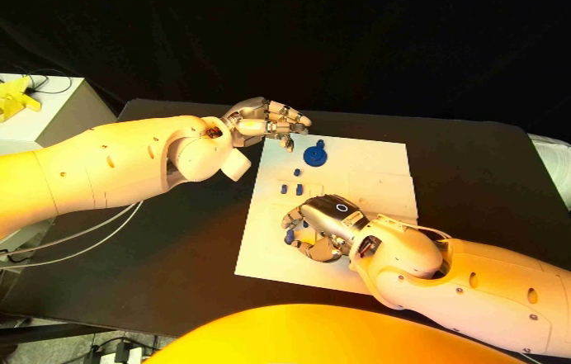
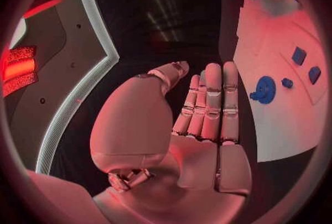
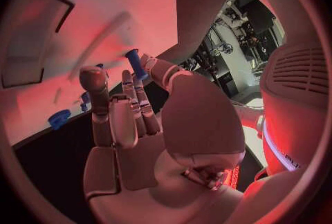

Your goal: Assemble the parts on the task board

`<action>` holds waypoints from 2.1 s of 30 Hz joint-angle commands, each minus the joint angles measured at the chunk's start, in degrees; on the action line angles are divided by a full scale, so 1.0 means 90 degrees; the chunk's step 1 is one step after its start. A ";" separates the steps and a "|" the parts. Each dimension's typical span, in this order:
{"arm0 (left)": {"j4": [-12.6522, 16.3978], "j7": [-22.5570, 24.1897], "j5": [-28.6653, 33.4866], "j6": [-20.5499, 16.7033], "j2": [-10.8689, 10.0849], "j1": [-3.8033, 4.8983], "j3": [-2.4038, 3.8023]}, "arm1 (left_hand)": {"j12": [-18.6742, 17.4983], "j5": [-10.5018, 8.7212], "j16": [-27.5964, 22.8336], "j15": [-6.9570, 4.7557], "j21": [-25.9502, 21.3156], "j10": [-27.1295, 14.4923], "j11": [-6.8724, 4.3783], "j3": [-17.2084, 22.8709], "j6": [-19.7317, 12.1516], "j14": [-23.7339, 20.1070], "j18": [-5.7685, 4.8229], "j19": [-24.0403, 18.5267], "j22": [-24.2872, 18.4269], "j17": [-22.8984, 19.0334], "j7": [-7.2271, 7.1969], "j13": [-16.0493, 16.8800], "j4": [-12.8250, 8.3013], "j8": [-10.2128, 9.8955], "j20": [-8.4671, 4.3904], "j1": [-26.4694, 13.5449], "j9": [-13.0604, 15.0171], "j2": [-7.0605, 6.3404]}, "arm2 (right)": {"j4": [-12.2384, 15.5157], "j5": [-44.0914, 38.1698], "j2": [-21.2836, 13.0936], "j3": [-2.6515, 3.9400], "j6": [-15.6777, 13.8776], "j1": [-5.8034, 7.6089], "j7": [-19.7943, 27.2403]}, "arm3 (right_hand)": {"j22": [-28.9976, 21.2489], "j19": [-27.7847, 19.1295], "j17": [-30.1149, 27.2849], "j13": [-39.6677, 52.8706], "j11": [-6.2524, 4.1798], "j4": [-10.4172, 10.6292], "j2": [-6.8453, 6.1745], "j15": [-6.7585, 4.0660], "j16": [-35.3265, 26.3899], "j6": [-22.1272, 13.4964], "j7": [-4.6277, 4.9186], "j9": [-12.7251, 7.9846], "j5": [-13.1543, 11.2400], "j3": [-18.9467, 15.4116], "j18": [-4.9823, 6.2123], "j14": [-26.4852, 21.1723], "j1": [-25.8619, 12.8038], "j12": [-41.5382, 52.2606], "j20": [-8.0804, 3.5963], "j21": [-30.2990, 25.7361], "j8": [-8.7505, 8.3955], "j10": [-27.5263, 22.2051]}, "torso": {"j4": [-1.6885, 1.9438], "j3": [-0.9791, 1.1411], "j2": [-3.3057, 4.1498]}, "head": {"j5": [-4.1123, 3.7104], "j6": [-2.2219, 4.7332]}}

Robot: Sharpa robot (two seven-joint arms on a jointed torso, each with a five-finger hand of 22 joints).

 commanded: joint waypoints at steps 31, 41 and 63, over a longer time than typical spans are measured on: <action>-0.0019 0.0040 0.0017 0.0148 -0.0010 -0.0024 0.0000 | 0.0029 -0.0007 -0.0026 0.0024 -0.0027 -0.0008 0.0011 -0.0021 -0.0012 -0.0004 0.0094 0.0032 -0.0011 -0.0011 -0.0031 -0.0009 0.0019 0.0034 -0.0003 0.0022 0.0009 0.0037 | 0.0765 0.4254 -0.2101 0.0082 -0.0678 0.0832 0.1021 | -0.0452 -0.0076 -0.0609 0.0958 -0.0466 0.0657 -0.0102 -0.0330 -0.0379 0.0122 -0.0290 -0.0097 0.0663 -0.0975 0.0098 0.0006 -0.0157 0.2241 -0.0257 -0.0723 -0.0075 0.1881 | -0.0057 -0.0020 -0.0102 | -0.0530 0.0001; -0.0001 0.0043 0.0028 0.0196 -0.0025 -0.0135 0.0000 | 0.0029 -0.0007 -0.0026 0.0024 -0.0027 -0.0008 0.0011 -0.0021 -0.0012 -0.0004 0.0094 0.0032 -0.0011 -0.0011 -0.0031 -0.0009 0.0019 0.0034 -0.0003 0.0022 0.0009 0.0037 | 0.1159 0.4025 -0.3196 0.0058 0.0267 0.0909 0.0140 | 0.0685 0.0682 0.1321 0.8608 -0.0509 0.1729 0.0096 -0.0373 0.0573 -0.0070 -0.0383 0.0364 0.0976 -0.1889 -0.0148 0.0426 -0.0466 0.8906 -0.0335 0.0430 0.1000 0.2657 | -0.0083 0.0012 -0.0174 | -0.0862 0.0001; -0.0025 0.0038 0.0030 0.0197 -0.0019 -0.0201 0.0000 | 0.0032 -0.0007 -0.0029 0.0022 -0.0037 -0.0010 0.0009 -0.0026 -0.0024 -0.0008 0.0093 0.0039 -0.0018 -0.0013 -0.0033 -0.0014 0.0025 0.0054 -0.0006 0.0030 0.0009 0.0039 | 0.1385 0.2257 -0.3474 -0.0100 0.0065 0.0549 -0.1692 | 0.1277 0.0909 0.1990 0.9198 -0.0577 0.2268 0.0423 -0.0419 0.0833 -0.0021 -0.0470 0.0443 0.1390 -0.3831 -0.0246 0.0545 -0.0537 0.9247 -0.0375 0.0949 0.1317 0.3027 | -0.0125 -0.0019 -0.0256 | -0.0953 0.0001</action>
